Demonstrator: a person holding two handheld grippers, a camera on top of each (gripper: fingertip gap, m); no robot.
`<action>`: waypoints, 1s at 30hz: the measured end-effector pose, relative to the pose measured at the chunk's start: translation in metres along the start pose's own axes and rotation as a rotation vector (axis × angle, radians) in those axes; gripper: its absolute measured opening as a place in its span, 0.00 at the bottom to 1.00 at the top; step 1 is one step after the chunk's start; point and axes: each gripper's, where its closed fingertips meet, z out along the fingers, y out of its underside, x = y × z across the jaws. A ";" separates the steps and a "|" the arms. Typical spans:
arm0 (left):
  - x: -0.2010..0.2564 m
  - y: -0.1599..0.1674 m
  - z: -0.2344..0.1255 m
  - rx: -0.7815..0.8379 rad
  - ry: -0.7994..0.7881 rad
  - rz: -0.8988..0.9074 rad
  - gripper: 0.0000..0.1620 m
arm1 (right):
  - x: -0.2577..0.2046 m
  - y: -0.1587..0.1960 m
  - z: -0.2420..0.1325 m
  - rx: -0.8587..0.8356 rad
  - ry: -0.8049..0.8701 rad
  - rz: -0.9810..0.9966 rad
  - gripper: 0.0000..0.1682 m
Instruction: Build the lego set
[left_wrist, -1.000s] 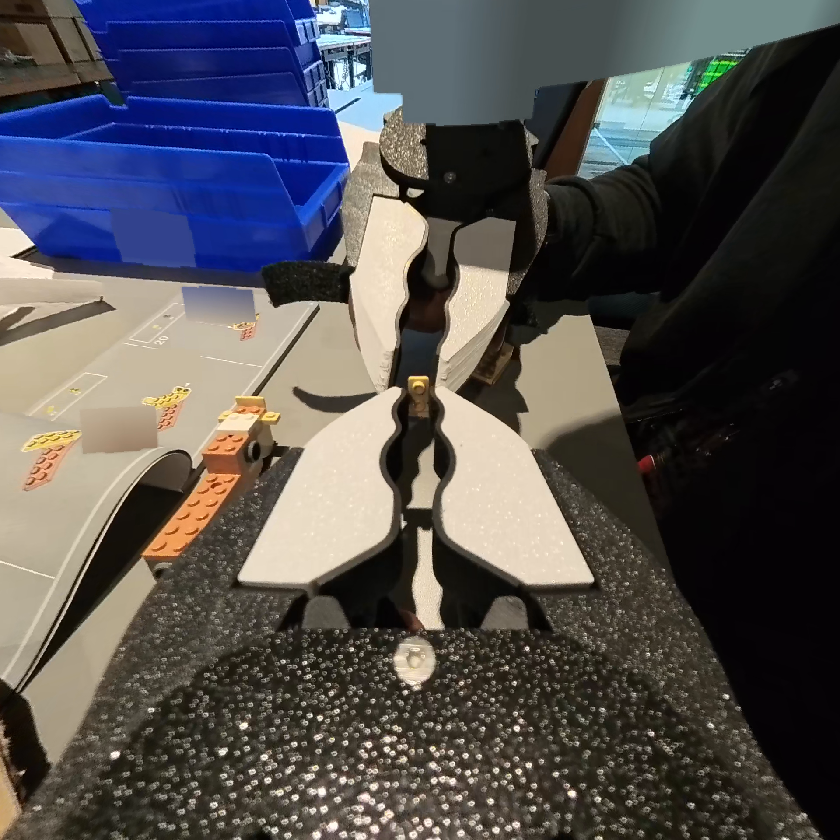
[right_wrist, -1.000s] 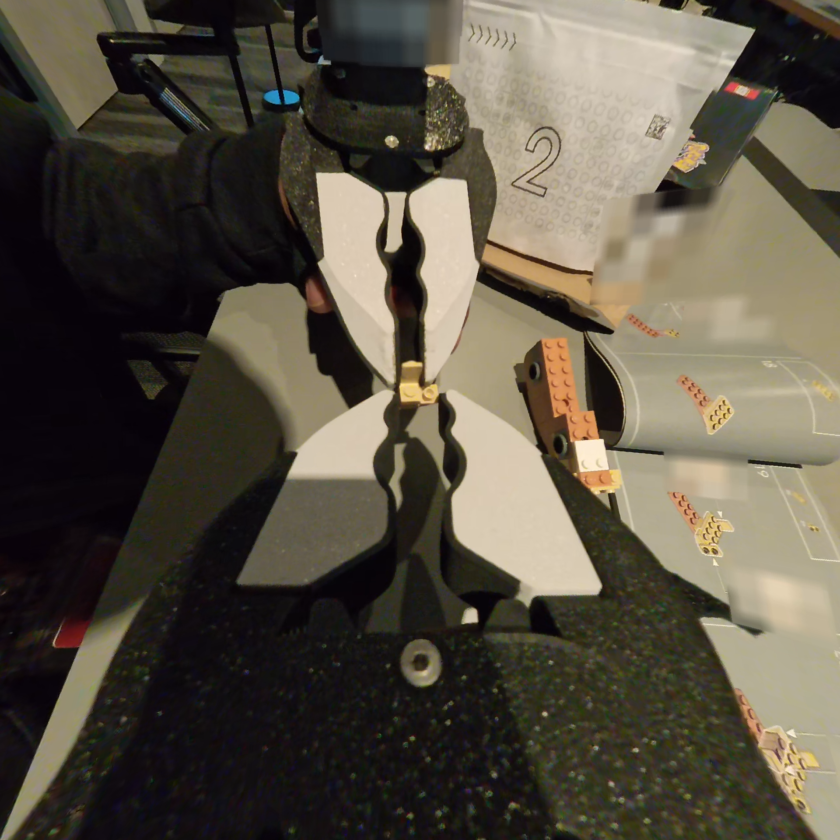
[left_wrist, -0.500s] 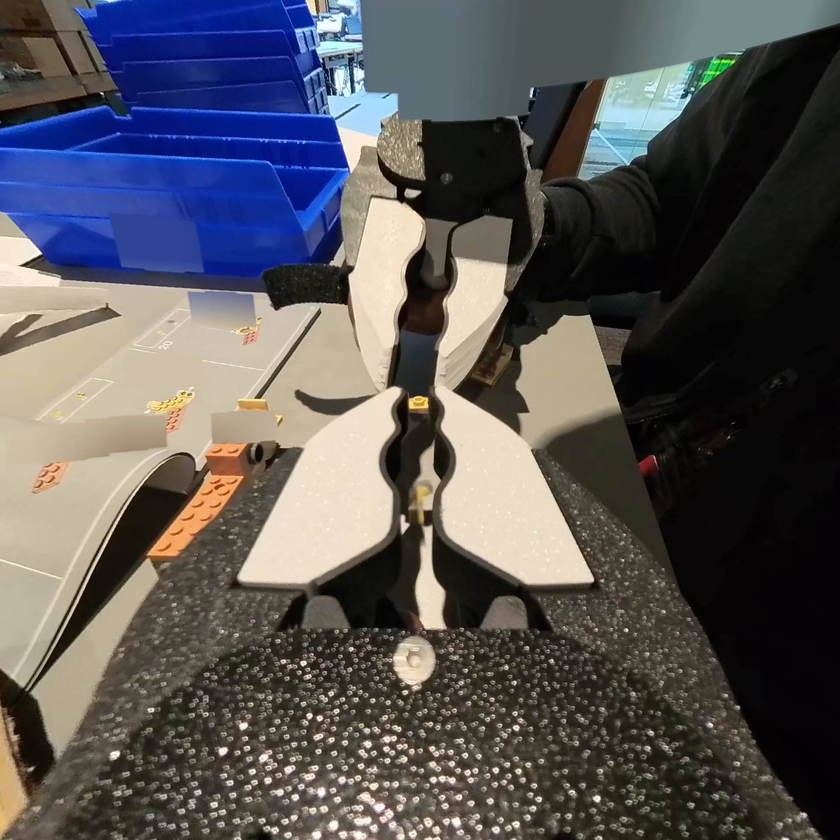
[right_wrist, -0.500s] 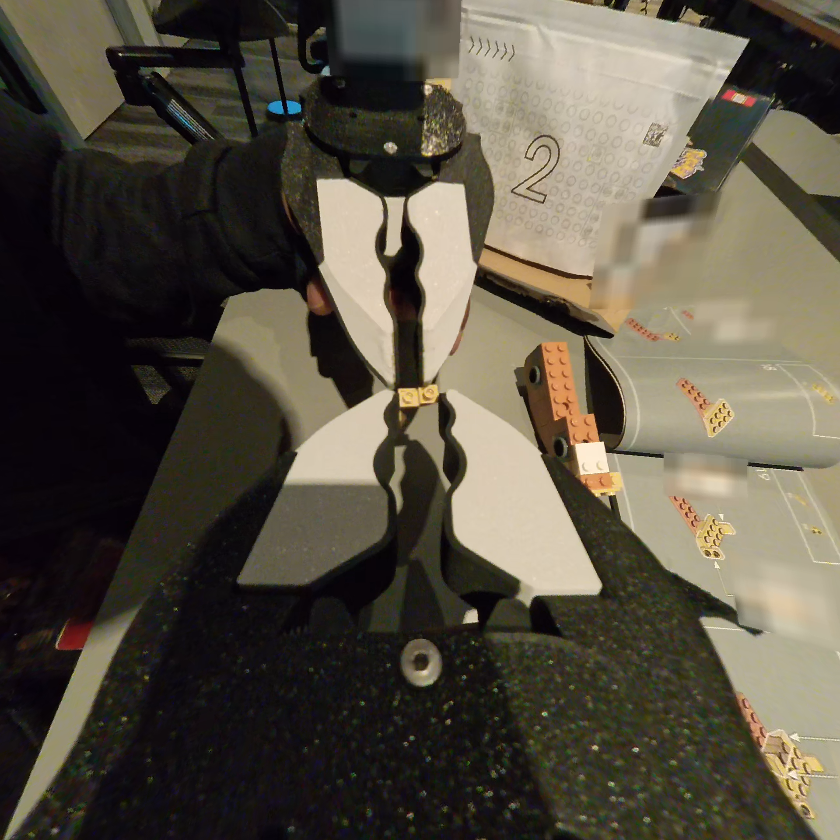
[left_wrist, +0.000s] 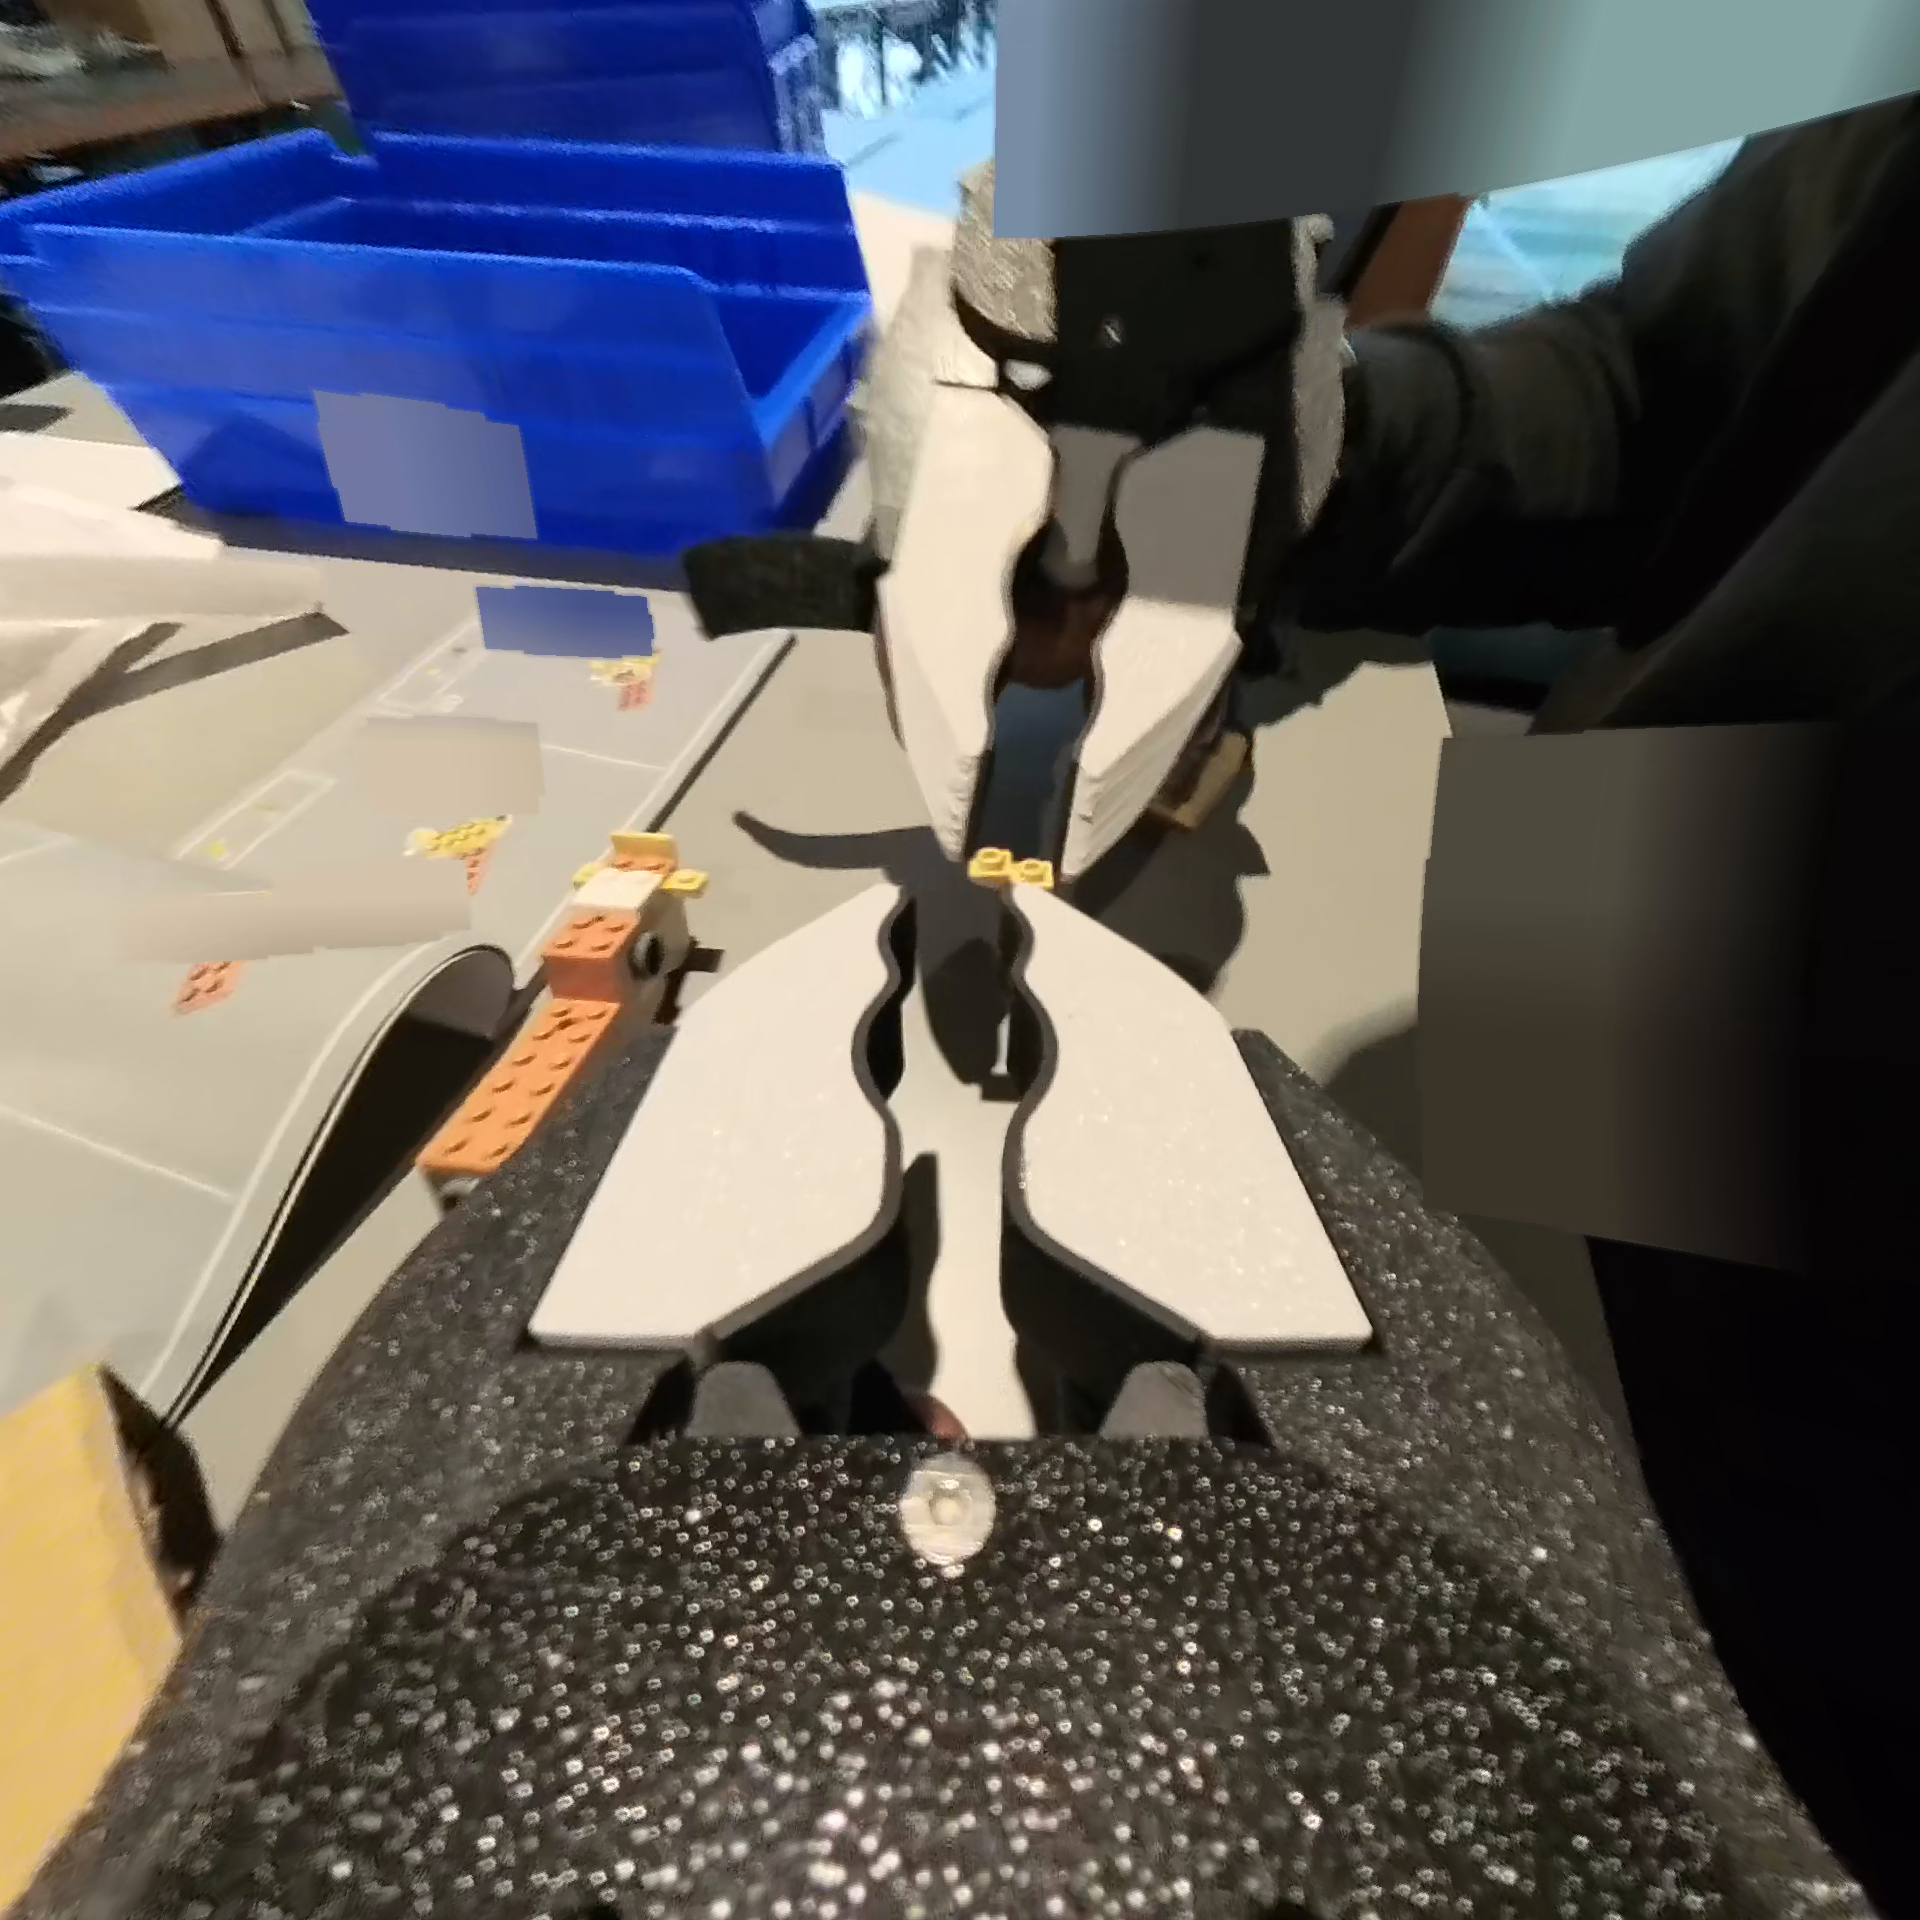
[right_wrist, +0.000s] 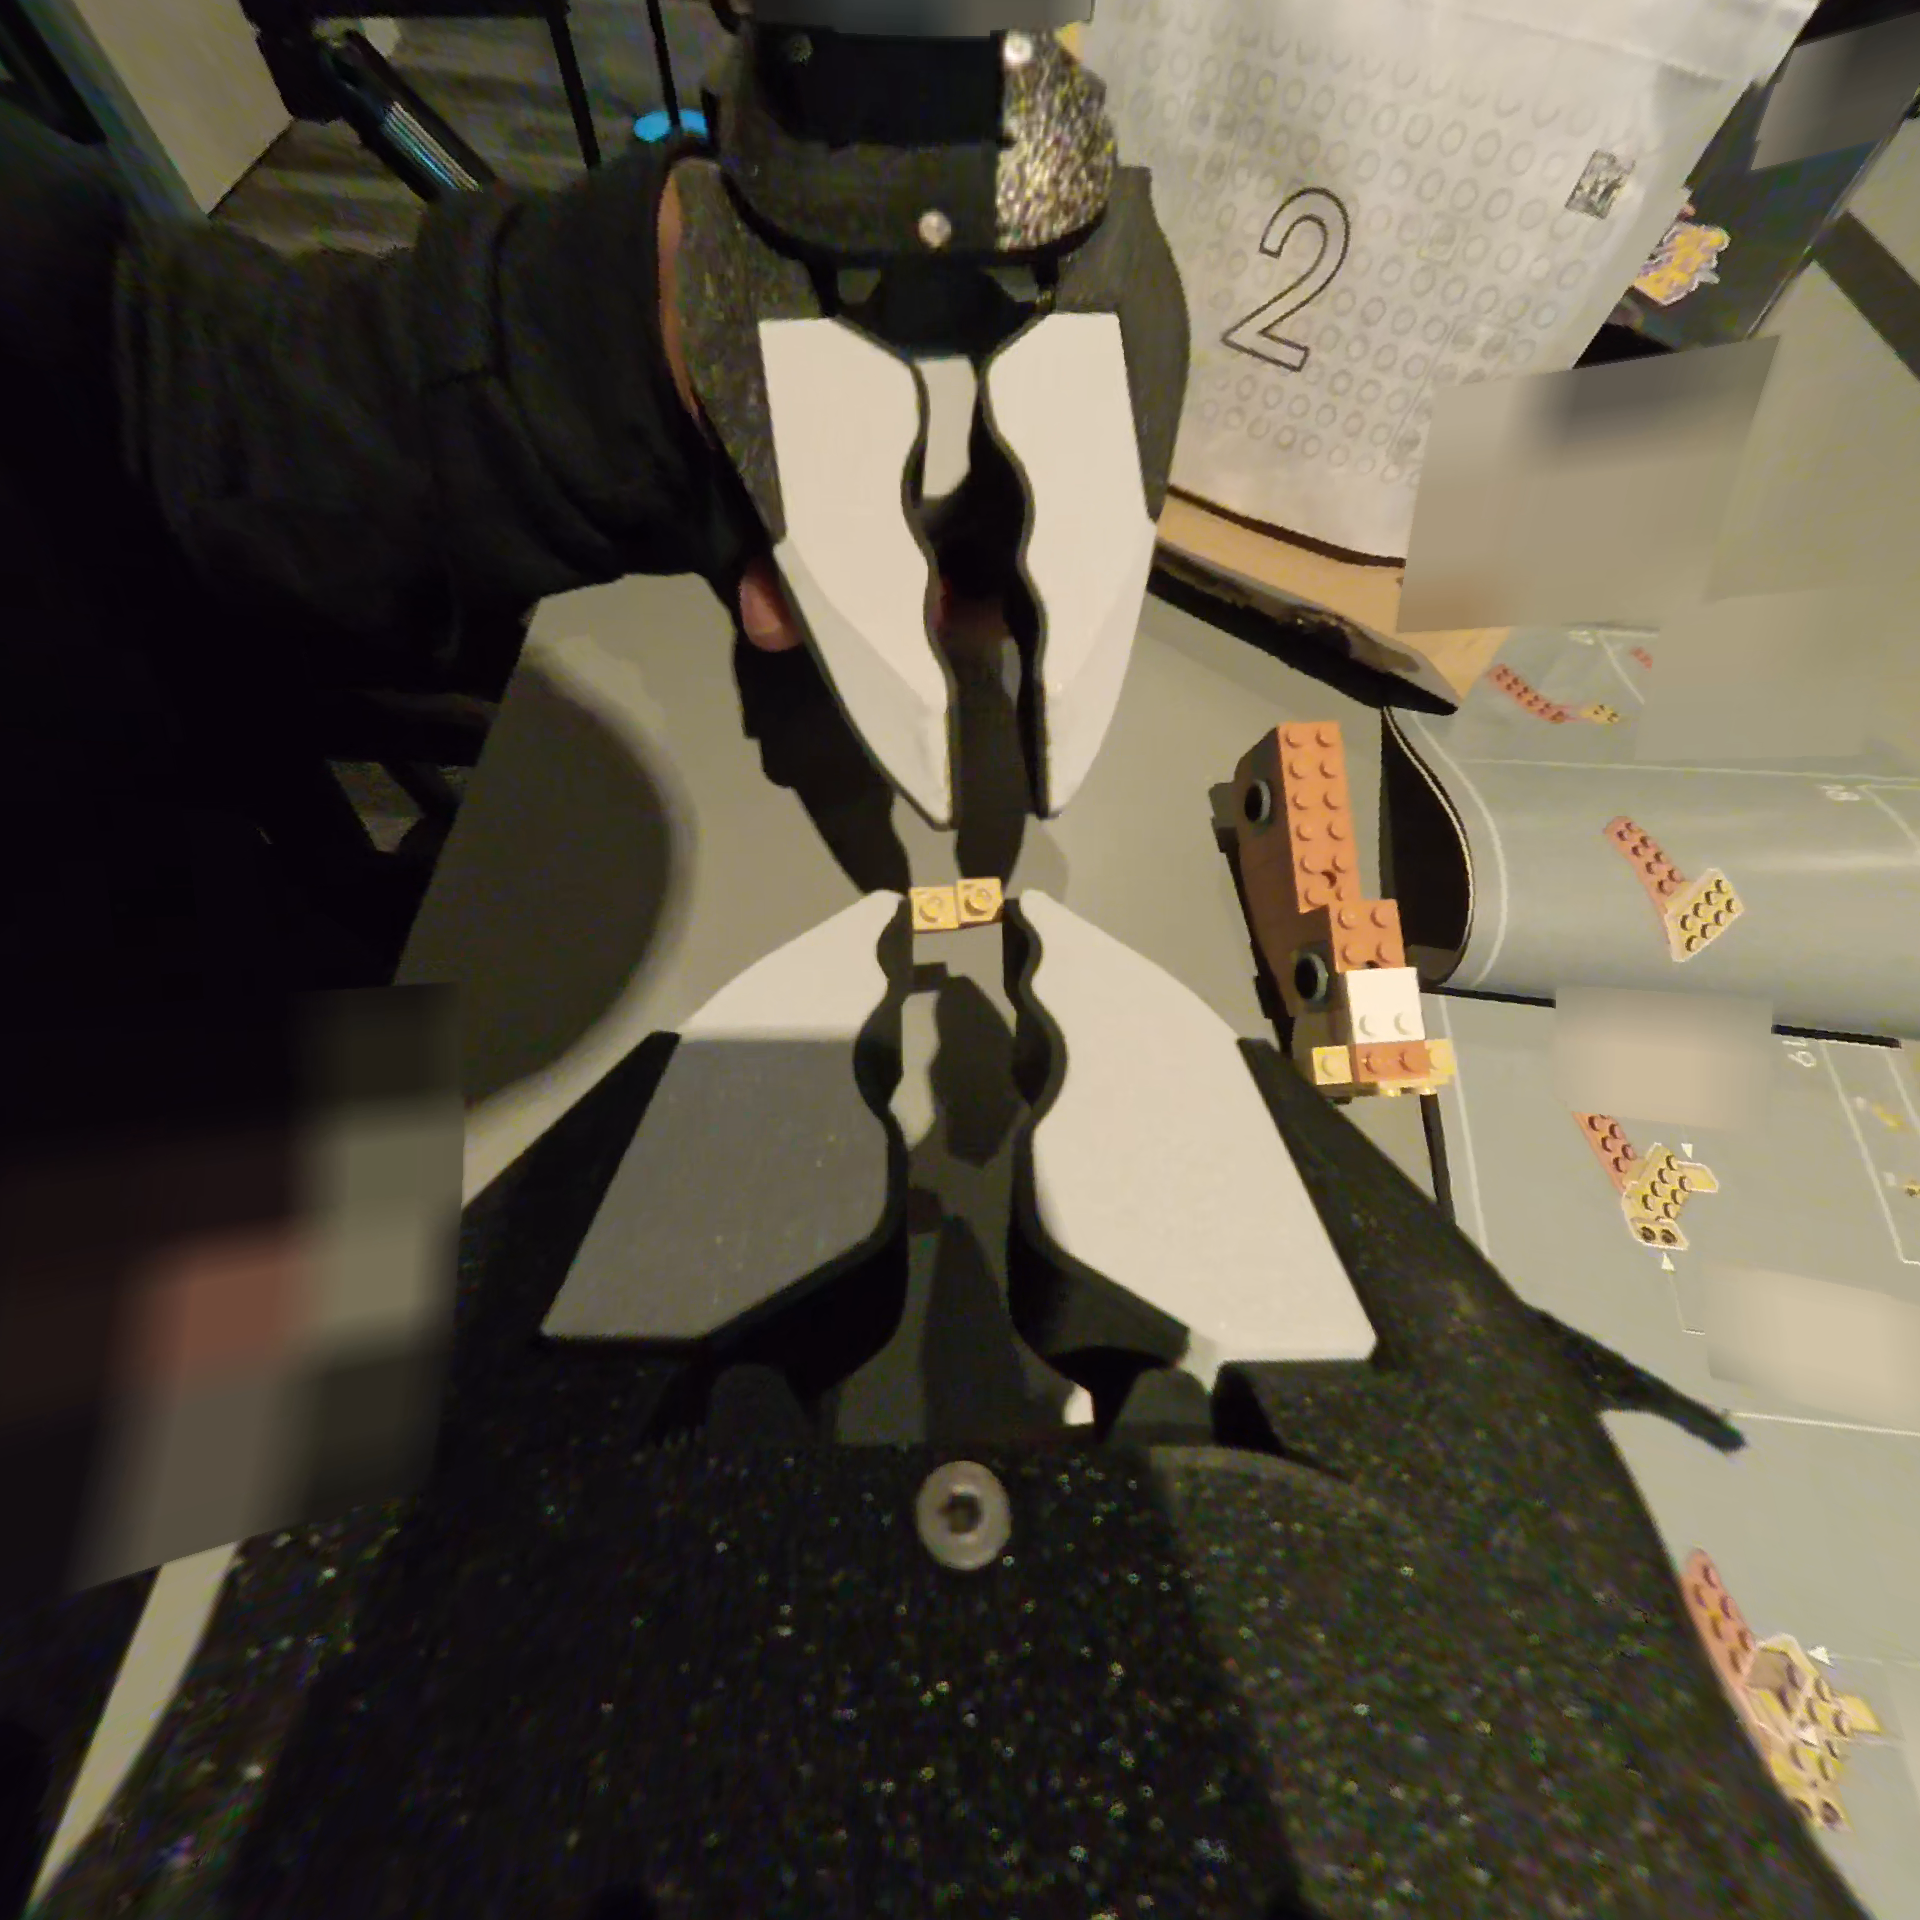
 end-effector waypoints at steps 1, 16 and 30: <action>0.002 0.001 0.001 -0.012 0.000 0.023 0.09 | -0.001 -0.001 -0.001 0.007 -0.007 0.004 0.09; 0.022 -0.010 0.002 0.008 -0.103 0.611 0.07 | -0.018 -0.006 -0.005 0.040 -0.156 0.078 0.10; 0.028 -0.003 0.009 -0.069 -0.142 0.841 0.08 | -0.026 -0.009 -0.007 0.054 -0.223 0.100 0.10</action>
